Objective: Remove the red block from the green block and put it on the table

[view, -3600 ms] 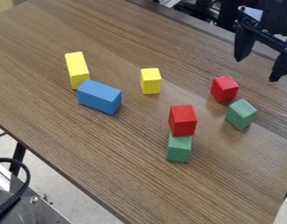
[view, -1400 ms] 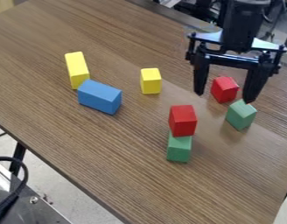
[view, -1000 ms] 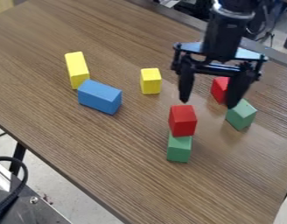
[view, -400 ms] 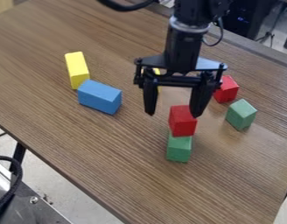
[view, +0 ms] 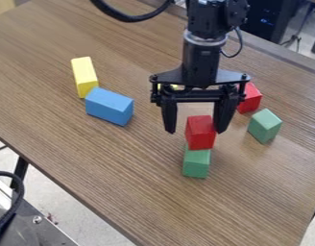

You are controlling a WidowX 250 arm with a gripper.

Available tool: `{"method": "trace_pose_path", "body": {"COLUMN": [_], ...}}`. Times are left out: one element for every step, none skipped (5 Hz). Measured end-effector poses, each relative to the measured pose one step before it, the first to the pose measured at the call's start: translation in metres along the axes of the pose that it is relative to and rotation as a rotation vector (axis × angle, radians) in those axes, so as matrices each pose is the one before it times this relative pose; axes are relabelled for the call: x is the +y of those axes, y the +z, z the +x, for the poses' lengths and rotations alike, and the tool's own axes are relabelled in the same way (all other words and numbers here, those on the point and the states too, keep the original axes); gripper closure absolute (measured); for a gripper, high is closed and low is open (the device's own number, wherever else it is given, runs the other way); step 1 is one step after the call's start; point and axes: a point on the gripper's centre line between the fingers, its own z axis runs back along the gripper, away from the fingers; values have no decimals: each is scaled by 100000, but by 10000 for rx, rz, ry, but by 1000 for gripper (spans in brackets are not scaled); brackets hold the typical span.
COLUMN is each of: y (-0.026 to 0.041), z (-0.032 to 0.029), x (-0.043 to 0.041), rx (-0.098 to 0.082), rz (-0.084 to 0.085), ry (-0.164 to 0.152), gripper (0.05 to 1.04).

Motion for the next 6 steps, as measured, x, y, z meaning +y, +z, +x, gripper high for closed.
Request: {"method": "trace_pose_path", "body": {"y": [57,-464,-1107,-368,1,153], "z": [619,440,367,508,55,-81], "x": [-626,-313,-63,-114,-149,15], "rx": [-207,42,286,70,-35,81], "rz": [-25,129,224,92,-94,95], "ry": [-35,56,159,61,-69,-305], "gripper": [85,85,115,395,518,518]}}
